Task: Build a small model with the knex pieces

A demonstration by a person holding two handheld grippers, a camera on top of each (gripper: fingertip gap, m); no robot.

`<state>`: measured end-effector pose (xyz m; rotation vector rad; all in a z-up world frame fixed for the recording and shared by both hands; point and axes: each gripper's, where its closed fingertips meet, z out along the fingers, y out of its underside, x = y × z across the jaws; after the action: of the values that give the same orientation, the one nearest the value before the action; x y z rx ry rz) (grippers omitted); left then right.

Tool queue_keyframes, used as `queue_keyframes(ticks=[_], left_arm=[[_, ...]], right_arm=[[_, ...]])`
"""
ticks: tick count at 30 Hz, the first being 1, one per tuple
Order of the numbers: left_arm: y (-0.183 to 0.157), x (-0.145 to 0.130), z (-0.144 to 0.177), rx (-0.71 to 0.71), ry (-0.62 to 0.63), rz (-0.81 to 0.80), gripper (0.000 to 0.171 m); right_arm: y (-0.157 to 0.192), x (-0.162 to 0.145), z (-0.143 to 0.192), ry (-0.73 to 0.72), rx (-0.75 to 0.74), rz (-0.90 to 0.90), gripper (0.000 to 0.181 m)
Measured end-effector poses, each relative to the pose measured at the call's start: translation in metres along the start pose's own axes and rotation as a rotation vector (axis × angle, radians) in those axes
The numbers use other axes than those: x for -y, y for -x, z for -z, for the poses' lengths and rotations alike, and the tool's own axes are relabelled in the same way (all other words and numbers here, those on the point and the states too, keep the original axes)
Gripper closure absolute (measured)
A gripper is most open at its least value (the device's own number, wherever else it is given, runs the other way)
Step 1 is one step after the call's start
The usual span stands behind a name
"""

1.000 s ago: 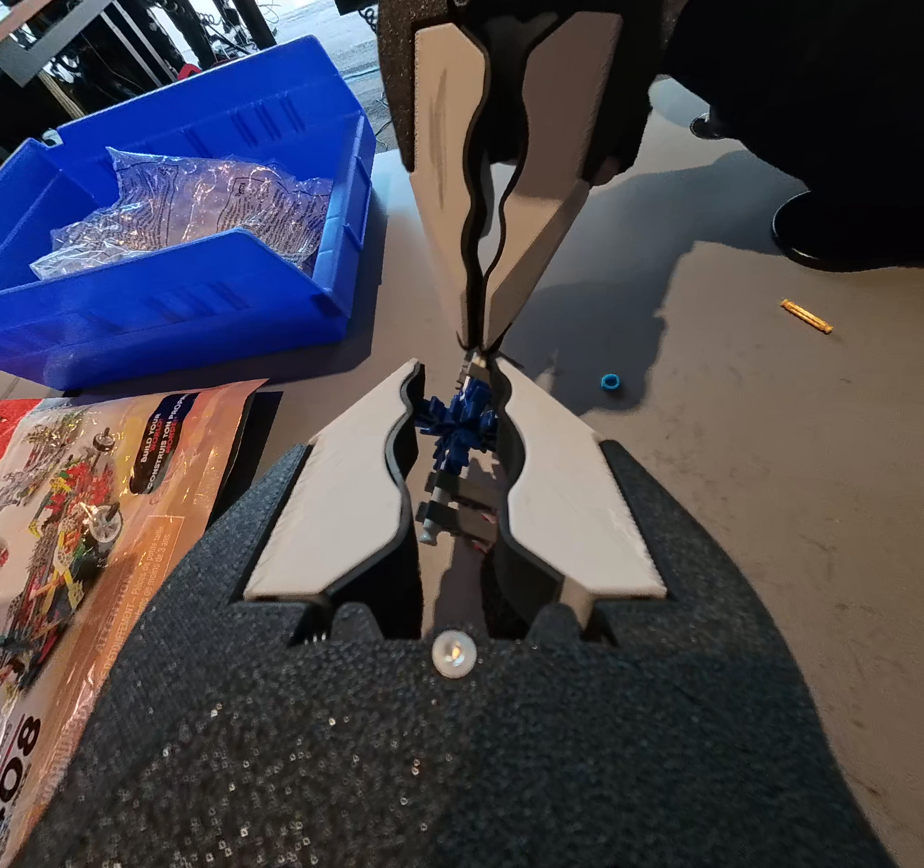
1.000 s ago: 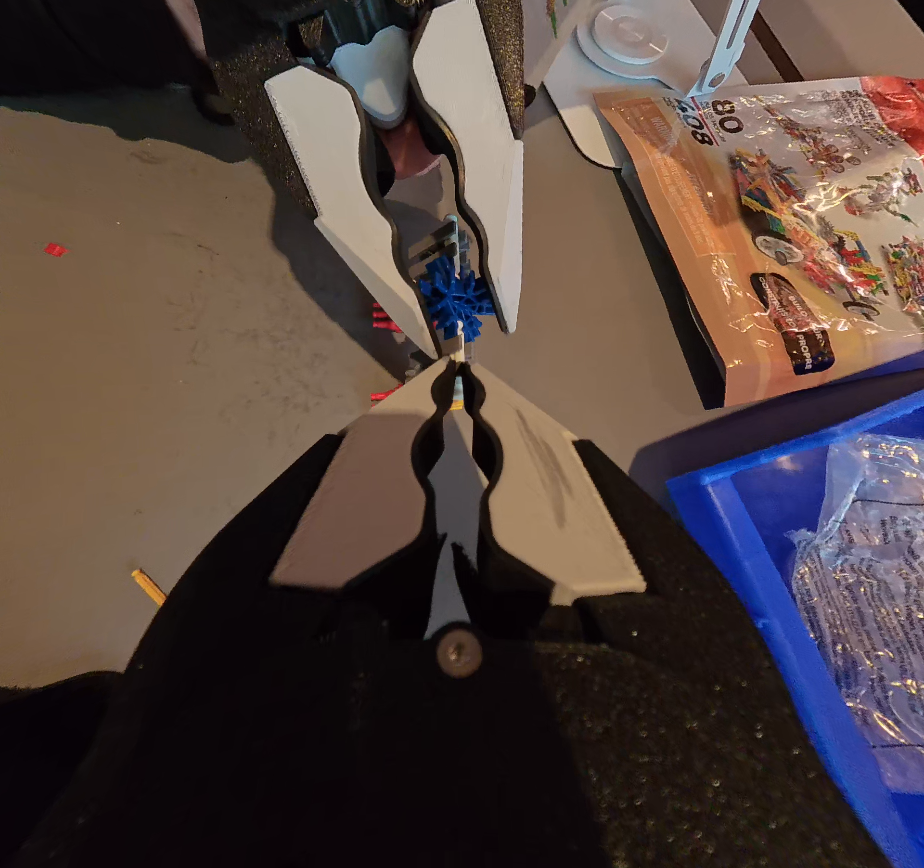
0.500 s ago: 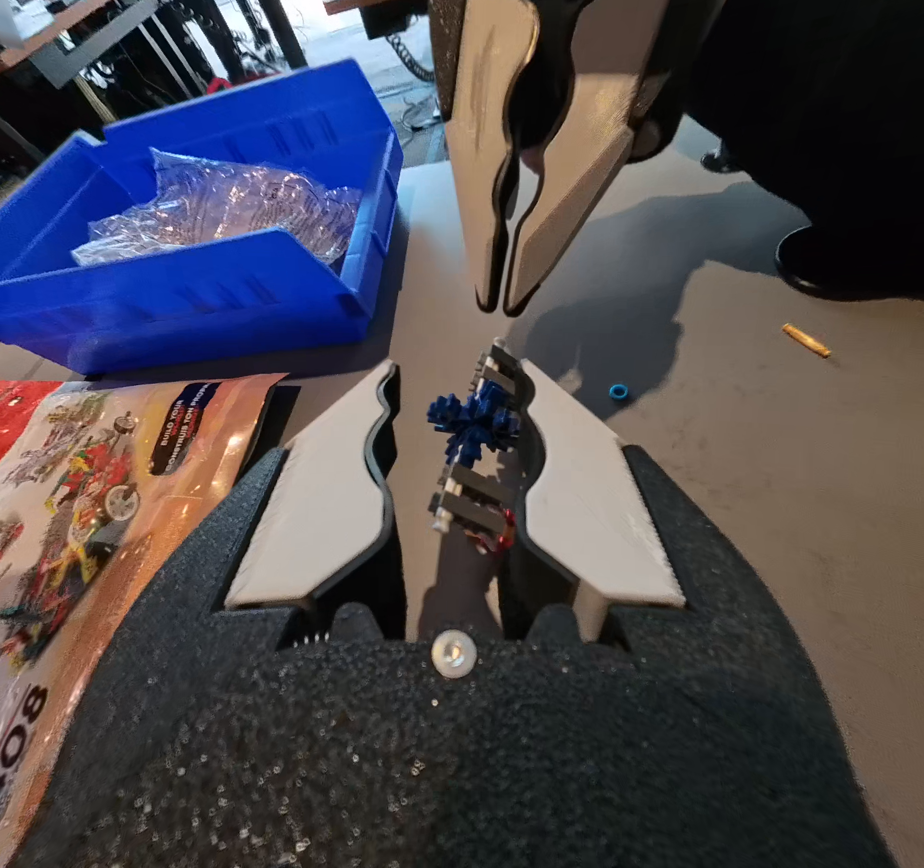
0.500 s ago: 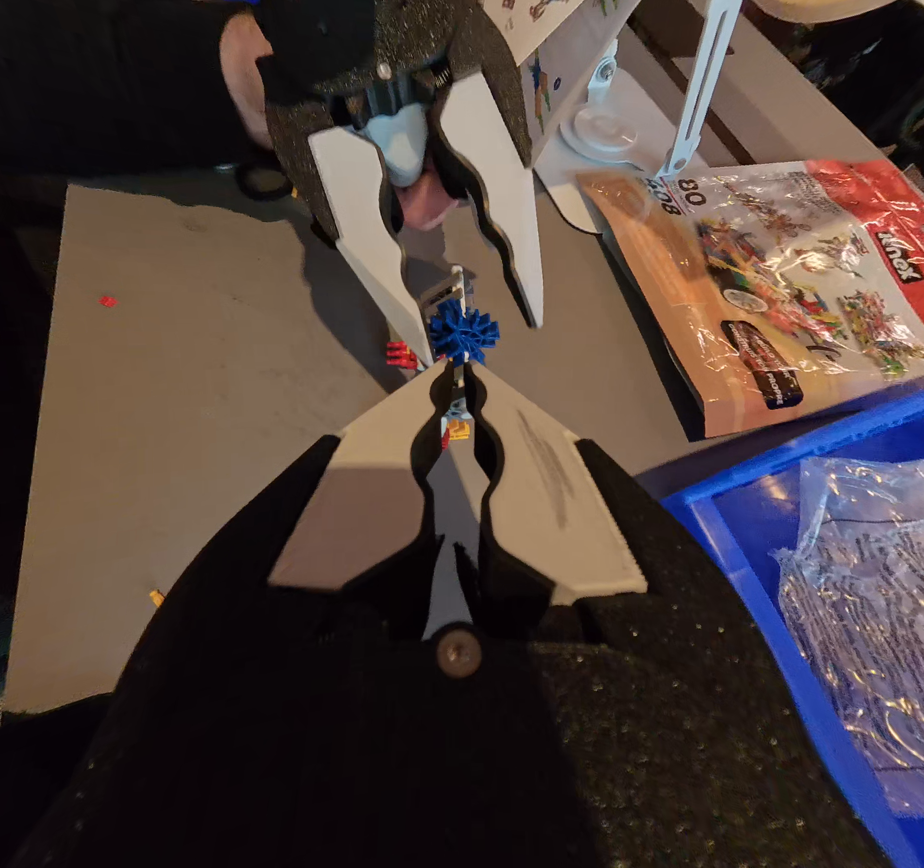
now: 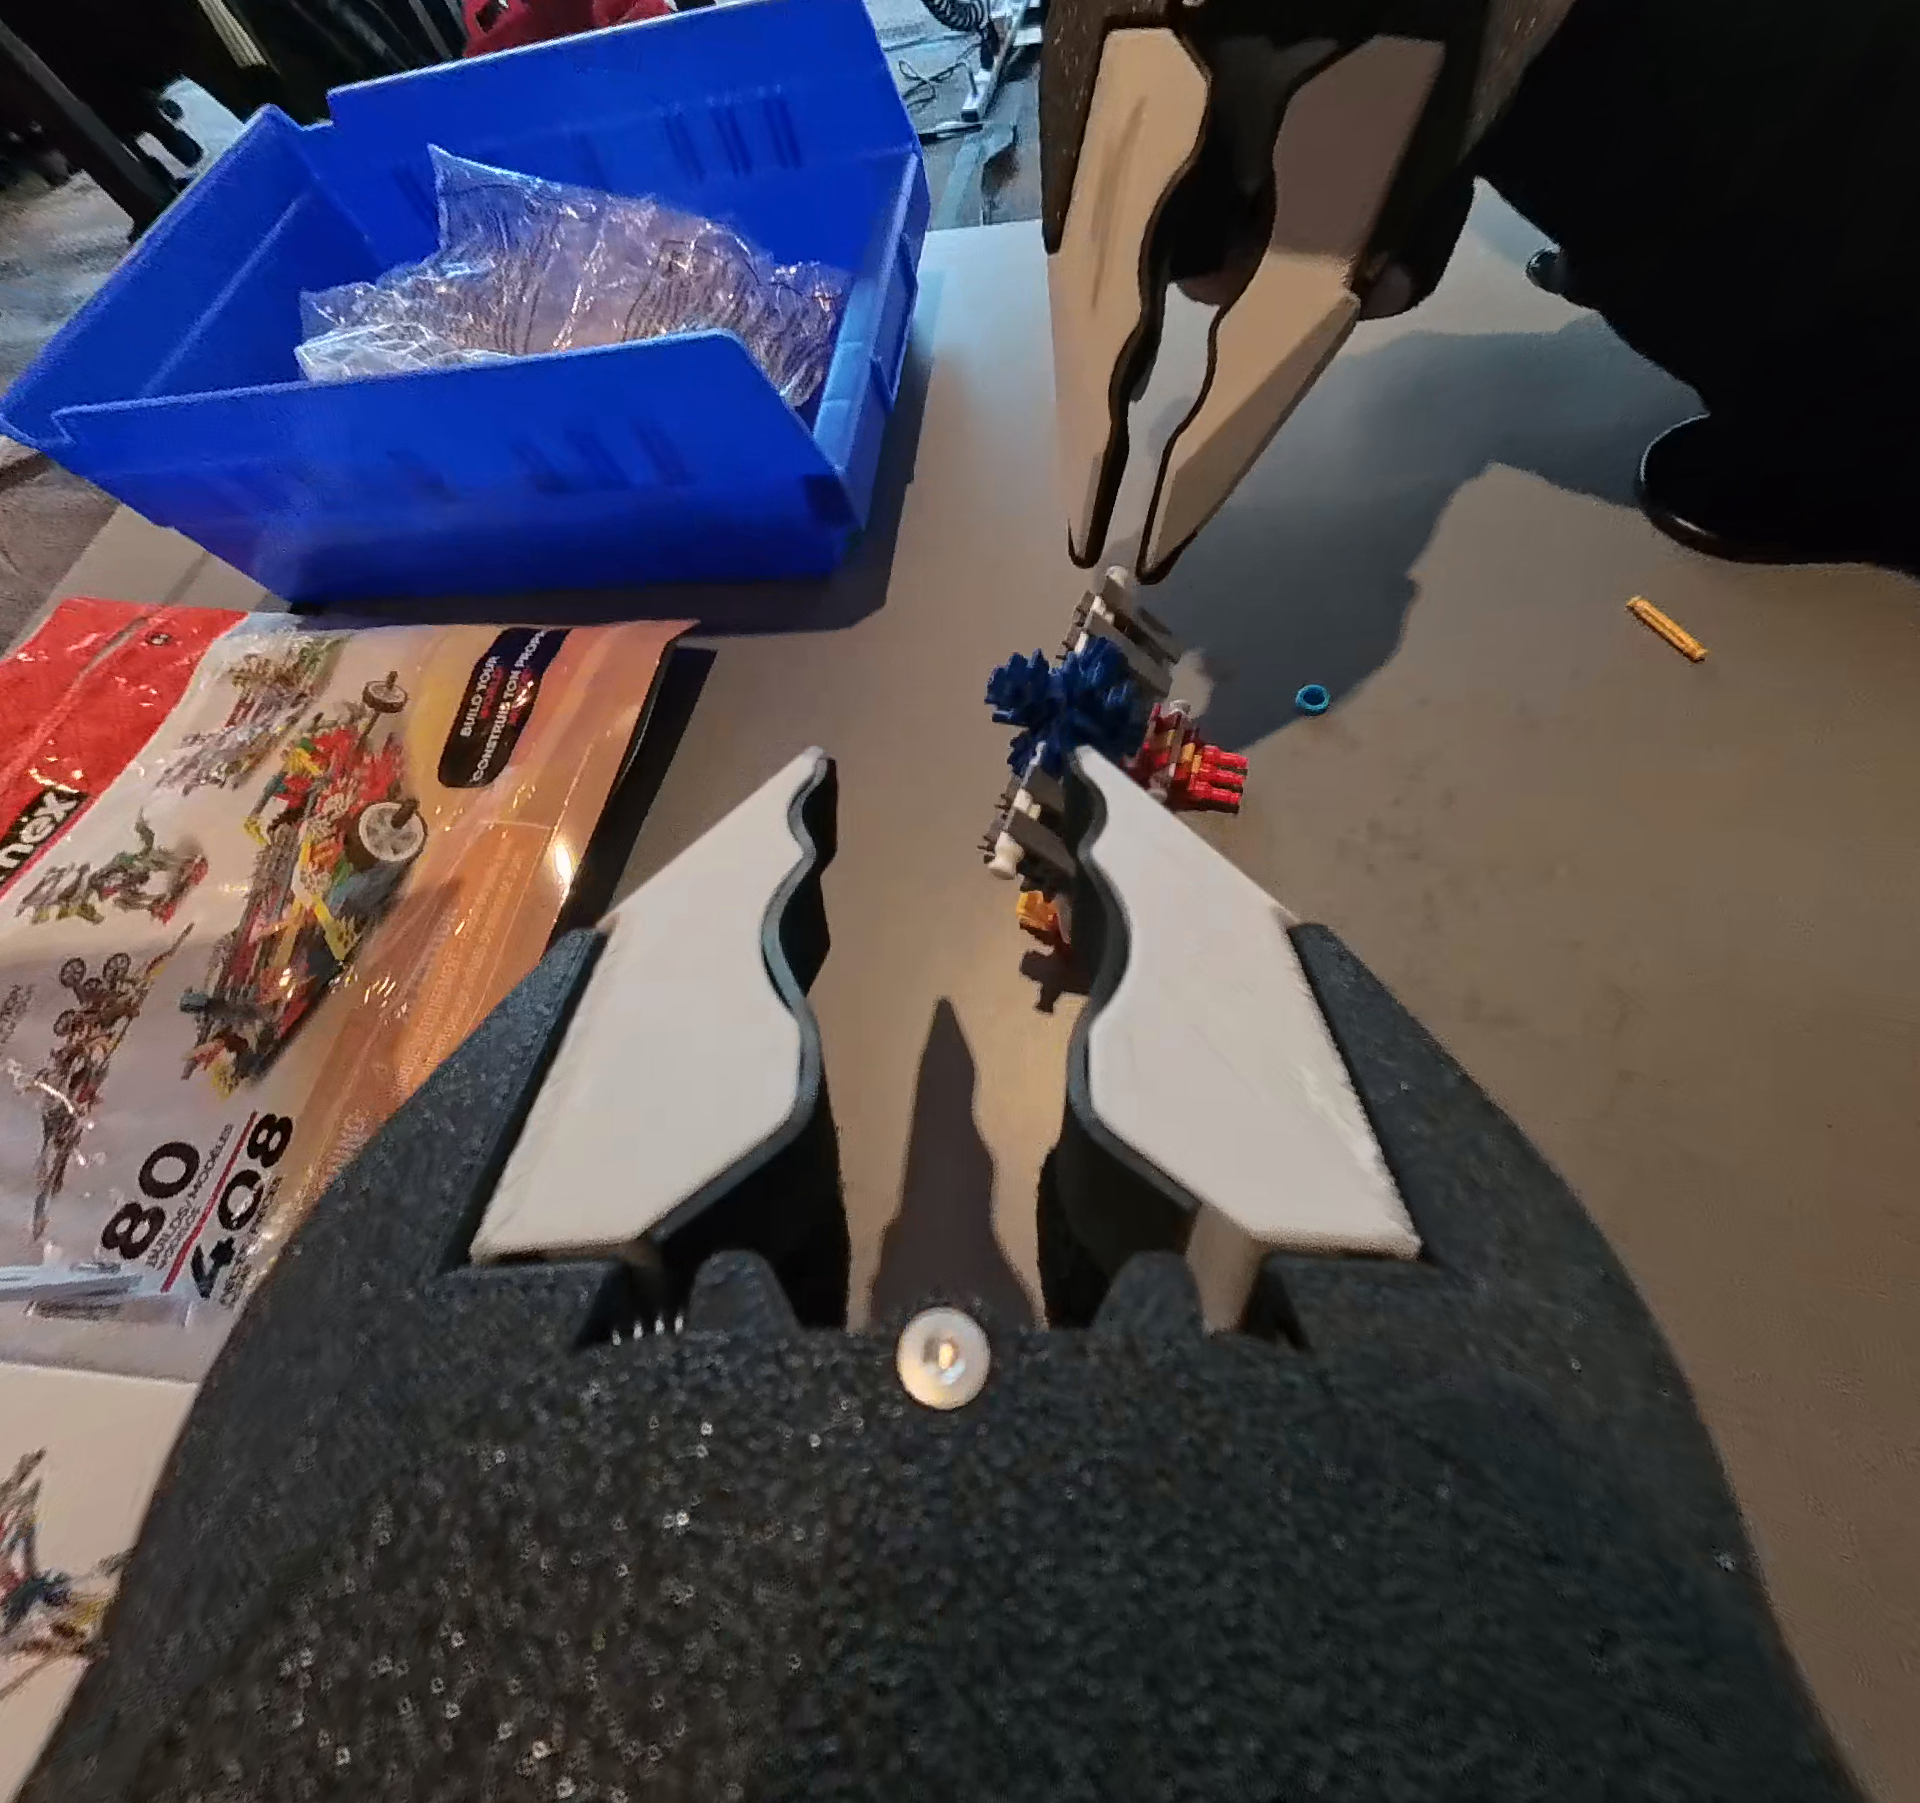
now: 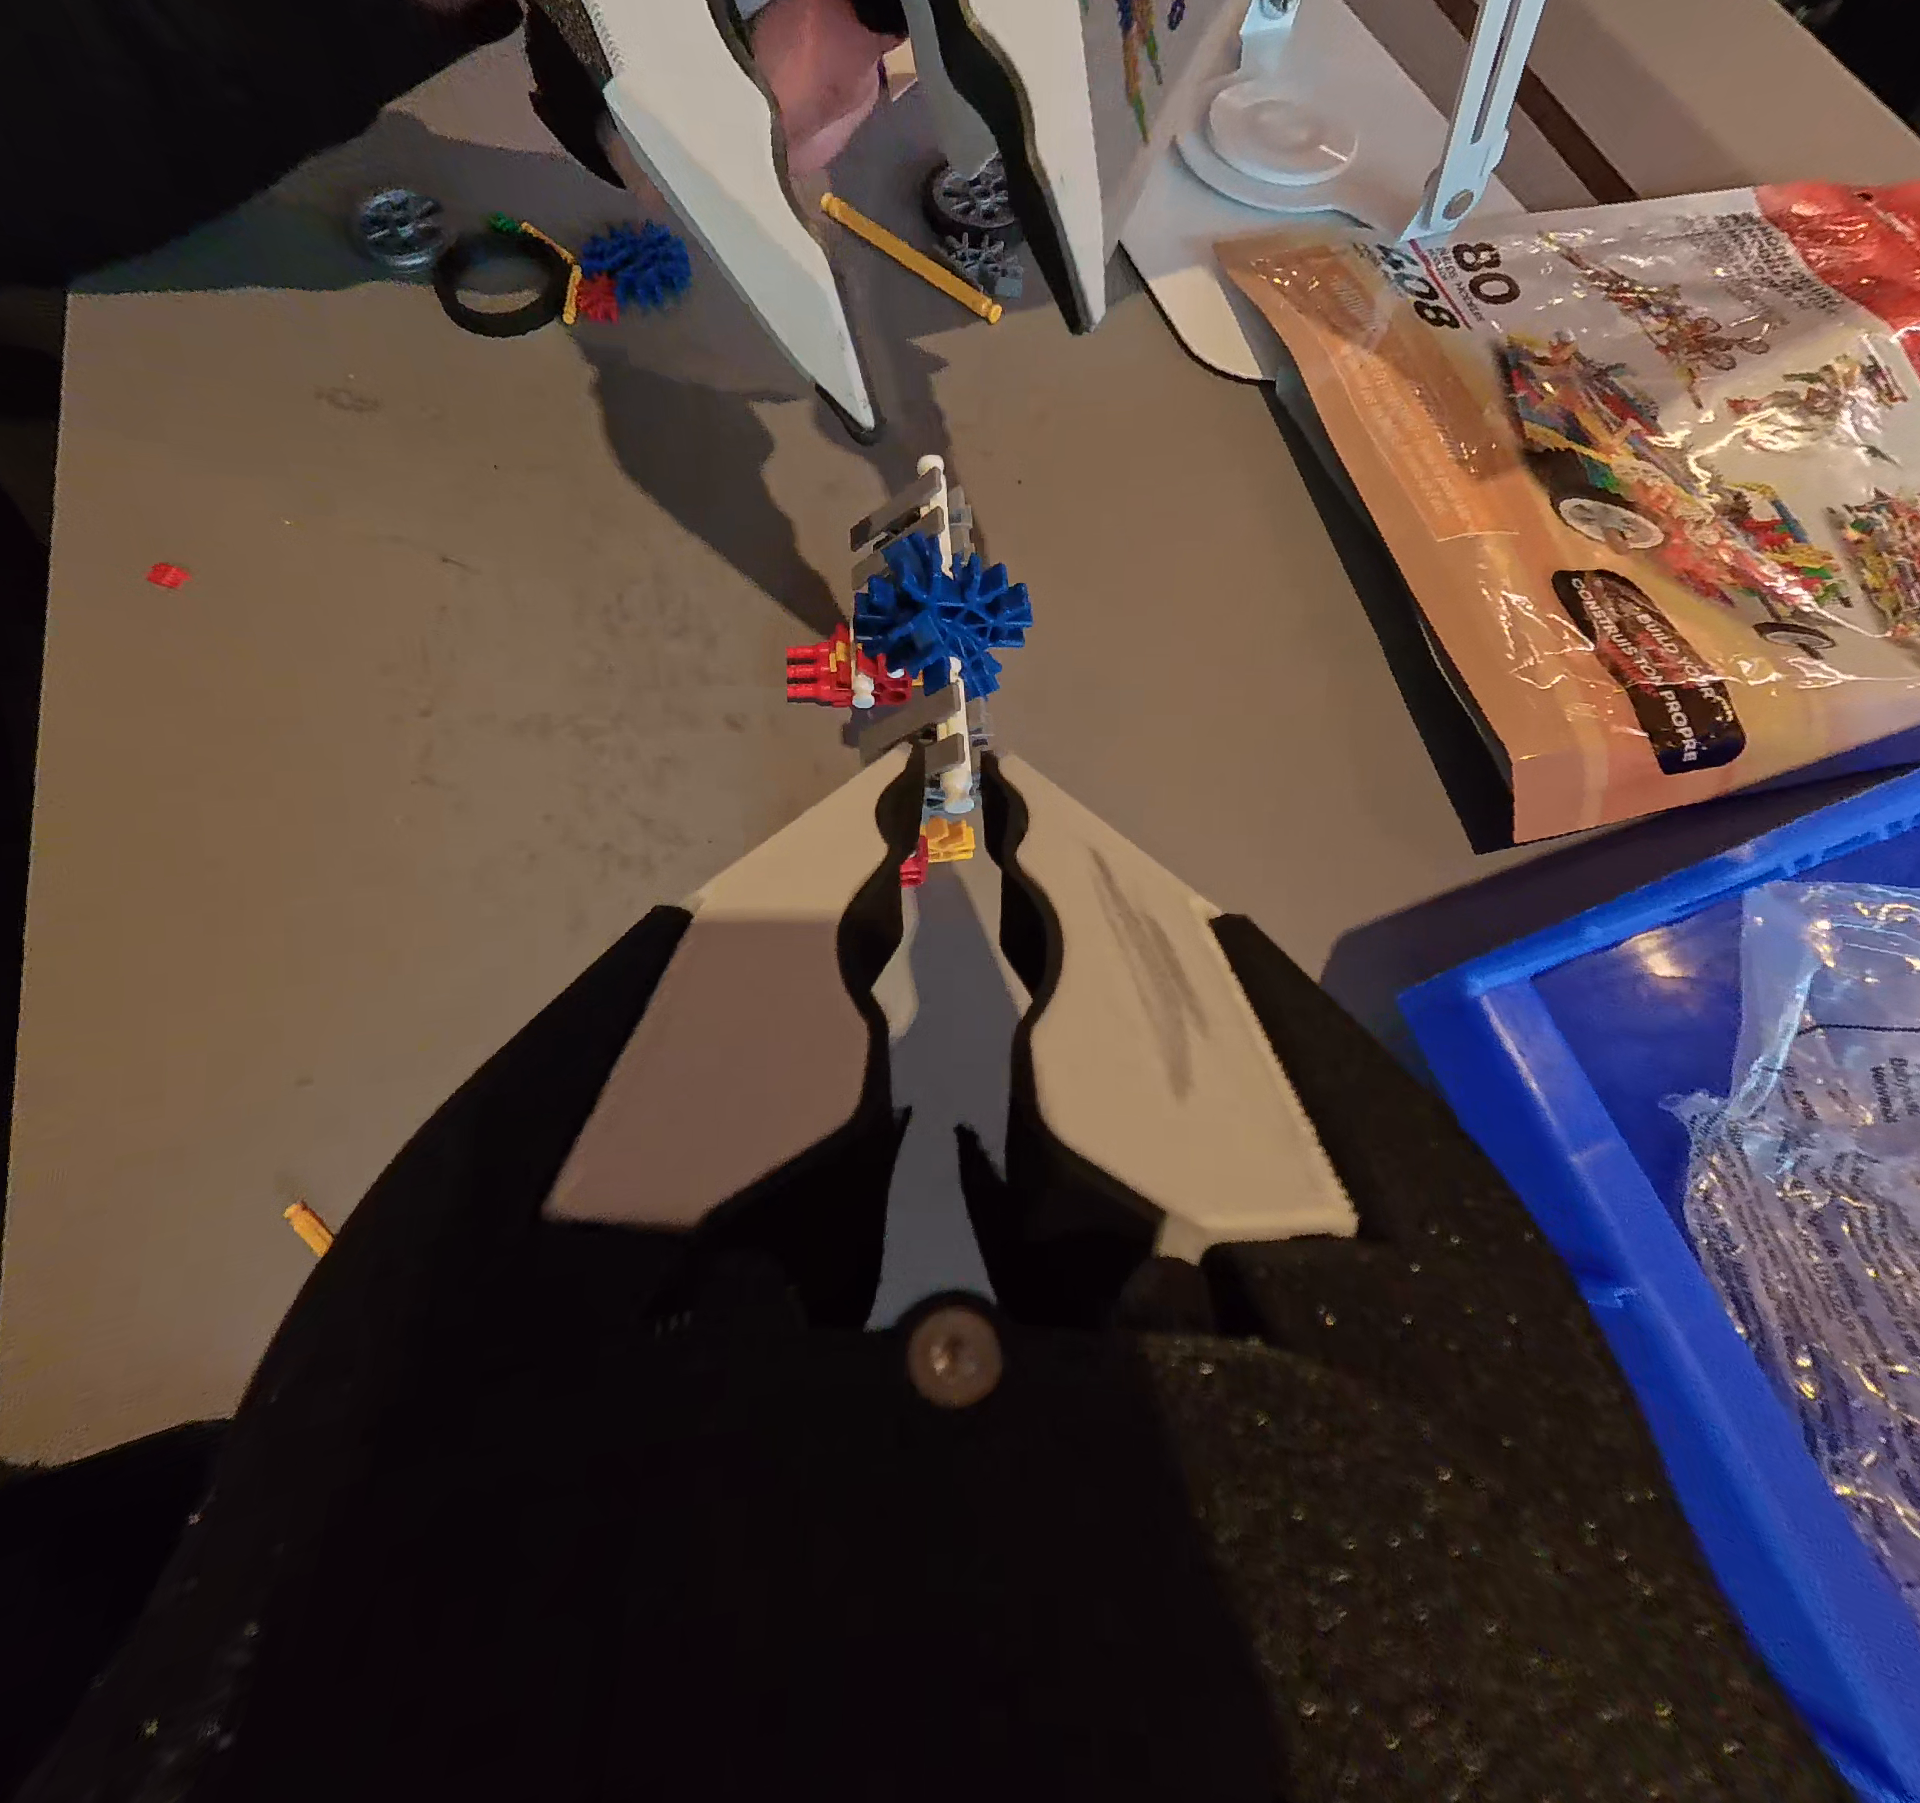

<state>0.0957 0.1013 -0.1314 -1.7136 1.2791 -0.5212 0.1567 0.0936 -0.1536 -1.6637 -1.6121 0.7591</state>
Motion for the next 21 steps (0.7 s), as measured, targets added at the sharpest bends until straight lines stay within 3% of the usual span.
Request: queue_keyframes(ticks=[6,13,21], left_arm=[[-0.006,-0.007,-0.003,-0.018,0.039,-0.018,0.131],[-0.011,-0.027,-0.007,-0.063,0.122,-0.011,0.128],[-0.017,-0.04,-0.022,-0.093,0.156,-0.02,0.139]], right_arm=[[0.001,-0.004,-0.003,0.024,0.001,0.003,0.174],[0.006,-0.007,-0.007,0.051,0.025,-0.002,0.157],[0.008,-0.007,-0.011,0.056,0.023,0.013,0.161]])
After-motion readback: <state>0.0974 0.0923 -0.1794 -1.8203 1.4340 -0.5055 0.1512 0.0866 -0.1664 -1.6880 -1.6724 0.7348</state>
